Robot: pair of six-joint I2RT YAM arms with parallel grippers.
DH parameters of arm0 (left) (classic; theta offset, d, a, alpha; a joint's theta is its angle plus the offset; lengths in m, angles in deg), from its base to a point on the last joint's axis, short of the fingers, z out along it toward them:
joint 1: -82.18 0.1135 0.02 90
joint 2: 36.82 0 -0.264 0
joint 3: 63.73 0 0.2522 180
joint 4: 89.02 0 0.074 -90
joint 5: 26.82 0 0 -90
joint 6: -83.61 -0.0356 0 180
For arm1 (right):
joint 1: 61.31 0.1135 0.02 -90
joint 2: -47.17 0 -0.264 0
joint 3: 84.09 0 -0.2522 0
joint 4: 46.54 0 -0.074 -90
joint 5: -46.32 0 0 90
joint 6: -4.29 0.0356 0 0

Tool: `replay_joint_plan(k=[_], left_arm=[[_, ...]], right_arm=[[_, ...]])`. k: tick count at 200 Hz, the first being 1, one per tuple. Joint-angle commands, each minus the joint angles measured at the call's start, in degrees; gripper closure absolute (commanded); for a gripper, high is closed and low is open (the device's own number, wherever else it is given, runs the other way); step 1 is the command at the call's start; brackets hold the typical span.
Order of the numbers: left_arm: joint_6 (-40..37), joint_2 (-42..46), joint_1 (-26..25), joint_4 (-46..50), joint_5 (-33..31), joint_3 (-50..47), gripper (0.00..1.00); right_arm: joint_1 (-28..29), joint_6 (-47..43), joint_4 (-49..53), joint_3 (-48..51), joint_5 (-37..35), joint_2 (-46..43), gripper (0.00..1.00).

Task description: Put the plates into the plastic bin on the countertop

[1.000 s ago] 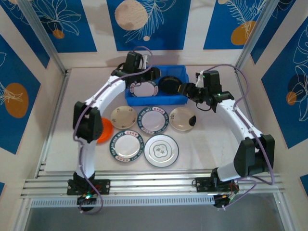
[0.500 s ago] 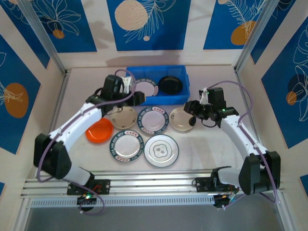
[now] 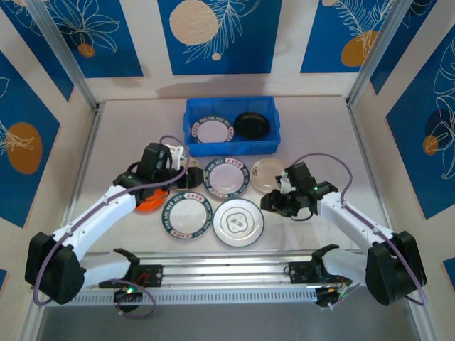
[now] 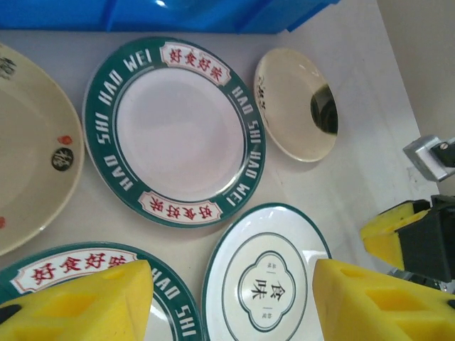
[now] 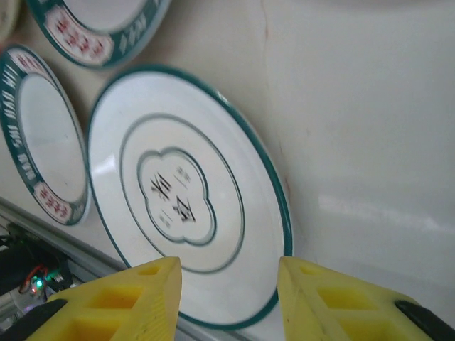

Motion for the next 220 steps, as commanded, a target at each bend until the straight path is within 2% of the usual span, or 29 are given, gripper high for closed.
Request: replay_joint_plan(k=[1,49,111,220], left_arm=[[2.21,-0.35,-1.91,-4.57,2.09,-1.62,0.38],[4.37,-2.62,-3.79,-9.64,2.79,-3.51,0.39],[6.08,-4.31,-3.83,-13.20,3.38,-4.95,0.40],[6.10,-6.76,-3.81,-14.99,4.21,-5.97,0.41]], right_arm=[[2.08,4.43,1.39,2.09,-0.03,-0.95,0.60],[3.57,6.24,0.36,4.40,-0.76,-0.13,0.65],[3.74,5.90,-2.80,4.22,1.01,6.25,0.67],[4.00,6.66,-10.72,6.88,4.47,11.44,0.71]])
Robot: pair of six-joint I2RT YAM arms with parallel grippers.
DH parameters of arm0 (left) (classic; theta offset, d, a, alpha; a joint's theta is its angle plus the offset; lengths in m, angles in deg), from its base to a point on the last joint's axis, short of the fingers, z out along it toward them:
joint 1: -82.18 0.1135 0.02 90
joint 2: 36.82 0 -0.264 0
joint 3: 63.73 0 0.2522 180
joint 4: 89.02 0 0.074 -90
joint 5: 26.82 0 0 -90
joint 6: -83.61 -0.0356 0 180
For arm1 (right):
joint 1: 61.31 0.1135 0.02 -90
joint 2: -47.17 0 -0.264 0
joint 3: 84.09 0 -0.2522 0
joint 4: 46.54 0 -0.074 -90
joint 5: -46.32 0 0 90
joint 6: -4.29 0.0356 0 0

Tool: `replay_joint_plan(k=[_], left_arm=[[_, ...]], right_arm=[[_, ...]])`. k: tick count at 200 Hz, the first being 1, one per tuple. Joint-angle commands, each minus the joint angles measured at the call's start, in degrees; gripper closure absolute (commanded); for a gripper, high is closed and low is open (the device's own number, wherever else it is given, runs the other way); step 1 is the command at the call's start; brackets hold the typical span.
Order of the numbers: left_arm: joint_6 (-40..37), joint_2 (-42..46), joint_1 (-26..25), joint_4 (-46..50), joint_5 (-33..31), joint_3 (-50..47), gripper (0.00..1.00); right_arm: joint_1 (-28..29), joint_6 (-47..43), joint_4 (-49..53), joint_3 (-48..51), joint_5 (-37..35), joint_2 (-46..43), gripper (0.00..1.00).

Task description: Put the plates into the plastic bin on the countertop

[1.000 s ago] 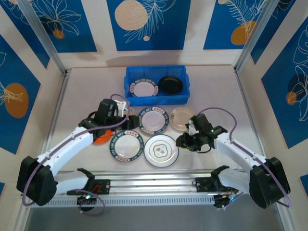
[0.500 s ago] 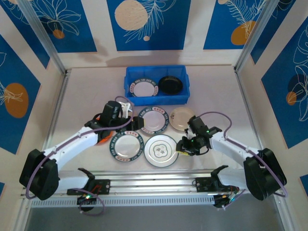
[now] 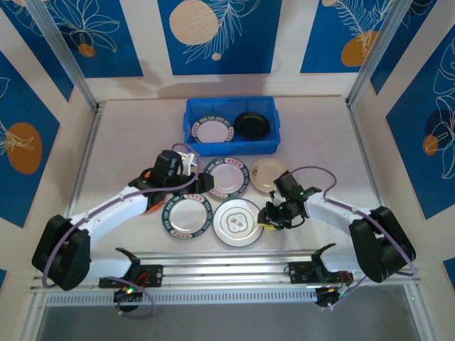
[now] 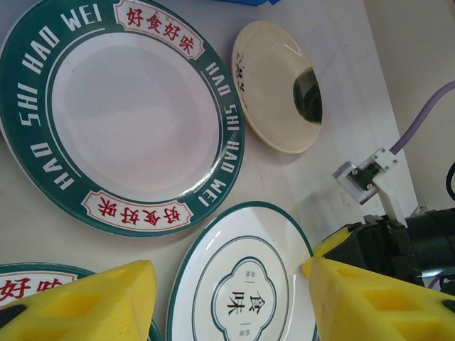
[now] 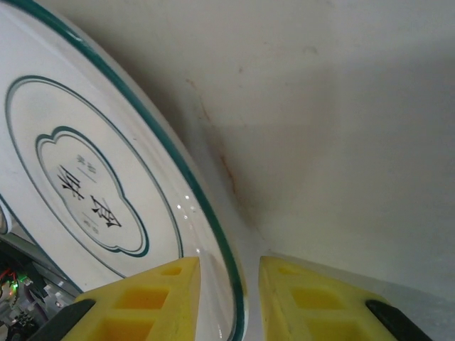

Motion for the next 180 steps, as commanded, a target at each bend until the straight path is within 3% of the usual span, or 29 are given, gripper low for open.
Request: replay_joint_plan(k=[1,94,180], left_arm=[[0.20,-0.44,-0.55,-1.61,1.60,-0.82,0.41],[0.90,-1.55,-0.60,-3.75,1.26,-1.63,0.41],[0.76,-2.26,-0.60,-4.21,1.33,-1.43,0.41]], right_arm=[[0.38,1.06,-2.52,1.67,3.06,0.31,0.71],[0.29,3.11,-10.58,5.54,5.10,1.83,0.75],[0.17,3.21,-9.04,6.20,4.11,-0.49,0.95]])
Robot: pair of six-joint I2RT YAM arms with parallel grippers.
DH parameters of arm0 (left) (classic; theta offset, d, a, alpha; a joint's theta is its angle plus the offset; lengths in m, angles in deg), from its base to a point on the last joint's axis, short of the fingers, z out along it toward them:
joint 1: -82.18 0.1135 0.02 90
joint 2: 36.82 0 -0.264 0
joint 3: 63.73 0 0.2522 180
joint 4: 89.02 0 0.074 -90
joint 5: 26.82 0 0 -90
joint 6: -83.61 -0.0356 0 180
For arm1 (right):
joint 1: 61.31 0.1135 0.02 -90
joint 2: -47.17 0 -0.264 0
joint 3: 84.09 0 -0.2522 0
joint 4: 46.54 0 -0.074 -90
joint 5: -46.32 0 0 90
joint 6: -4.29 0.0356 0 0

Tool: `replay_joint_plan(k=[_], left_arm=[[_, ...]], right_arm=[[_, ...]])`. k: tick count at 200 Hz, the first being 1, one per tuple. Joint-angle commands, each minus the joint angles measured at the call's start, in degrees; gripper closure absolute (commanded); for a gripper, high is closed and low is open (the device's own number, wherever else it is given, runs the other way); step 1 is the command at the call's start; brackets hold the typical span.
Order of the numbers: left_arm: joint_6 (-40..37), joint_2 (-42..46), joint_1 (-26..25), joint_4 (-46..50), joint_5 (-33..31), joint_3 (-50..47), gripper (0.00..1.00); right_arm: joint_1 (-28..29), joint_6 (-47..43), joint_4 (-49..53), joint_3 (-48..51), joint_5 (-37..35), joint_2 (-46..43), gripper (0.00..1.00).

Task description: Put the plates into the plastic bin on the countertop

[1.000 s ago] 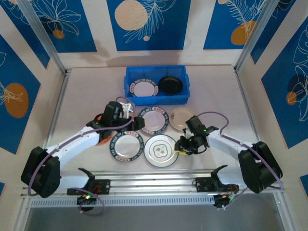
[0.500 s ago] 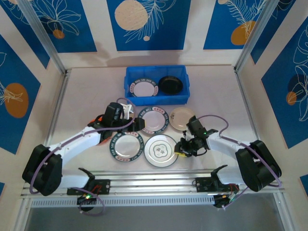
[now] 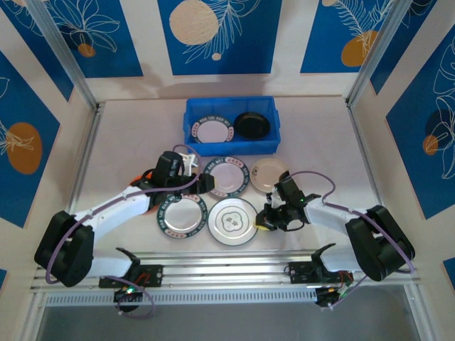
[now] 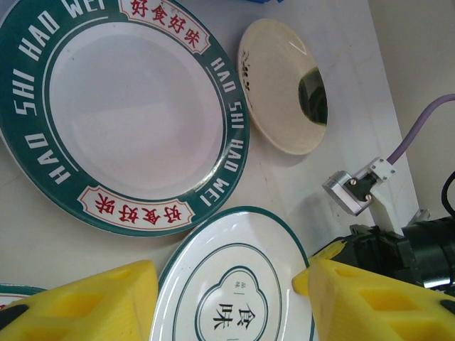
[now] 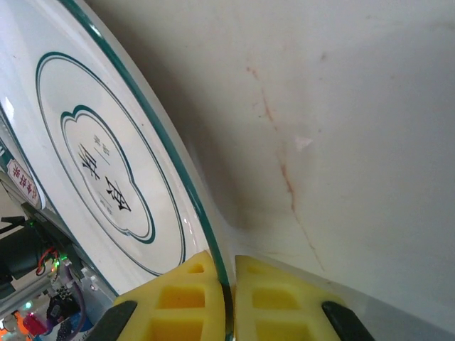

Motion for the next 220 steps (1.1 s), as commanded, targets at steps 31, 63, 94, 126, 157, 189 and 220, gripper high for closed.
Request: replay_joint_plan(k=[31,63,94,126,157,189,220], left_arm=[[-0.76,-1.44,-0.55,-1.48,1.55,0.01,0.42],[-1.61,-1.45,-0.53,-0.70,1.49,0.66,0.42],[-2.81,-1.33,-0.21,0.38,2.54,1.95,0.41],[-3.69,-3.01,0.33,-0.90,5.35,3.37,0.41],[-2.70,-6.04,0.87,-4.88,8.20,3.84,0.41],[1.28,-8.72,1.31,-13.58,11.89,2.22,0.41],[3.36,-10.92,1.51,-18.03,13.85,2.08,0.47]], right_arm=[[-0.14,-0.14,5.26,1.31,-2.76,-3.25,1.00],[-0.58,-0.38,8.68,1.55,-1.11,-9.68,1.00],[-1.00,-1.12,15.55,-1.08,-0.12,-17.71,1.00],[-3.90,-3.41,20.90,-7.27,0.78,-21.50,1.00],[-6.89,-4.71,19.46,-11.46,3.22,-19.39,1.00],[-8.86,-5.99,16.89,-14.86,3.97,-16.40,1.00],[-9.88,-6.08,13.61,-17.09,5.27,-14.22,1.00]])
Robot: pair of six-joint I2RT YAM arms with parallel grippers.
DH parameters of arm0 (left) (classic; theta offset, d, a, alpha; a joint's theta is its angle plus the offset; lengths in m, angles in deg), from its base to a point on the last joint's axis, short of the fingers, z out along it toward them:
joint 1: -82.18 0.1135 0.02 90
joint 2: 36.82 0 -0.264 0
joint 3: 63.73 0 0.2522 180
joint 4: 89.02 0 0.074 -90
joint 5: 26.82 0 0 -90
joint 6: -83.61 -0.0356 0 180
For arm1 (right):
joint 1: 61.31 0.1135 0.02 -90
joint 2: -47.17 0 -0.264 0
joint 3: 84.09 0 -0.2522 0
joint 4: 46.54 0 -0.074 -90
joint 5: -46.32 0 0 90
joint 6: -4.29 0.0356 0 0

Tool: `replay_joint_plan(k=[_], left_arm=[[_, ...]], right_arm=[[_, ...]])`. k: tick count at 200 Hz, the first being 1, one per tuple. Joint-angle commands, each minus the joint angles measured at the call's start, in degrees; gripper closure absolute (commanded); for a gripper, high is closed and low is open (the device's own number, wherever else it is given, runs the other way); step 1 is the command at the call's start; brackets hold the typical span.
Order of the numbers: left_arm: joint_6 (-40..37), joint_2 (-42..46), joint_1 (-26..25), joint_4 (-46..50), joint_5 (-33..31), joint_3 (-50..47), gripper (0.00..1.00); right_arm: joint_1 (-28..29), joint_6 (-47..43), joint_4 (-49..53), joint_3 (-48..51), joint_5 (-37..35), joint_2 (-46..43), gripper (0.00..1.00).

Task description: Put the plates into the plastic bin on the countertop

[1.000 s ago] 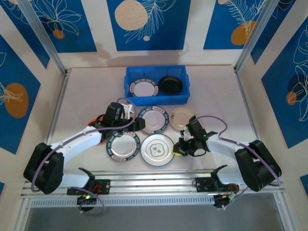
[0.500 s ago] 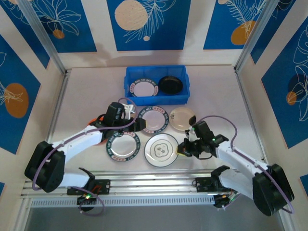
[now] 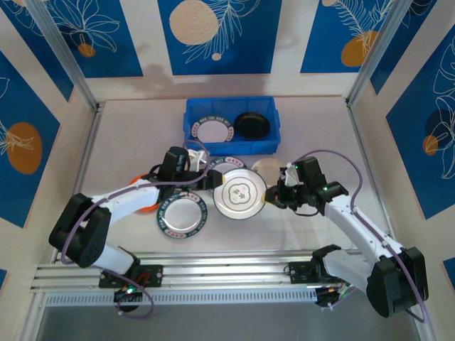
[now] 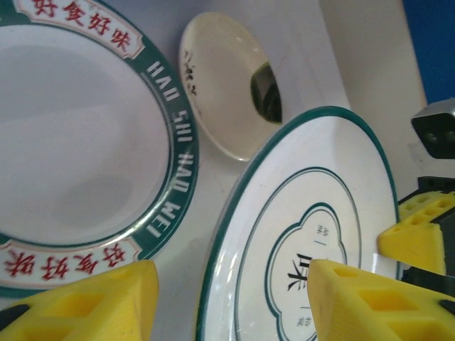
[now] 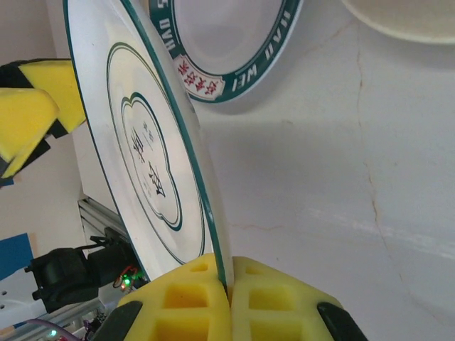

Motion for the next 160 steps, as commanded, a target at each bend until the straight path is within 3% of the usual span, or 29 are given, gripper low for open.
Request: replay_joint_plan(k=[1,25,52,73,84,104,123,139,142,150,160], left_arm=[[2.29,-1.54,0.64,-6.97,3.99,-0.28,0.48],[4.42,-2.92,1.02,-9.99,5.88,-0.27,0.64],[7.92,-3.47,2.15,-13.54,7.53,-0.84,1.00],[11.31,-2.96,2.74,-17.97,9.09,-1.93,1.00],[13.58,-2.94,3.26,-20.92,10.26,-2.58,1.00],[18.02,-3.31,4.34,-27.19,11.69,-3.91,1.00],[20.58,-3.56,4.89,-31.06,12.42,-4.56,1.00],[20.37,-3.39,4.99,-30.52,12.51,-4.42,1.00],[20.17,-3.38,4.99,-30.23,12.59,-4.33,1.00],[19.57,-3.03,4.99,-29.00,12.60,-4.15,1.00],[18.63,-2.31,5.28,-27.10,11.99,-4.15,1.00]], right_arm=[[-0.76,-1.29,-3.70,-3.11,3.90,1.04,1.00],[-1.20,-0.77,-6.60,-3.99,4.42,3.24,1.00],[-2.35,-0.28,-9.97,-4.07,5.51,5.64,1.00],[-3.64,0.14,-12.45,-3.95,6.41,7.05,1.00],[-4.09,-0.21,-13.25,-4.35,6.59,7.86,0.88],[-4.27,-0.74,-14.55,-5.37,6.12,9.38,0.75],[-4.19,-0.88,-15.69,-6.44,5.90,10.96,0.71],[-4.19,-0.98,-16.03,-7.48,5.34,12.14,0.75],[-4.17,-0.98,-16.05,-7.63,5.18,12.33,0.78],[-4.19,-0.98,-15.84,-8.17,4.36,12.65,0.99],[-4.25,-1.27,-14.95,-9.35,2.86,13.10,1.00]])
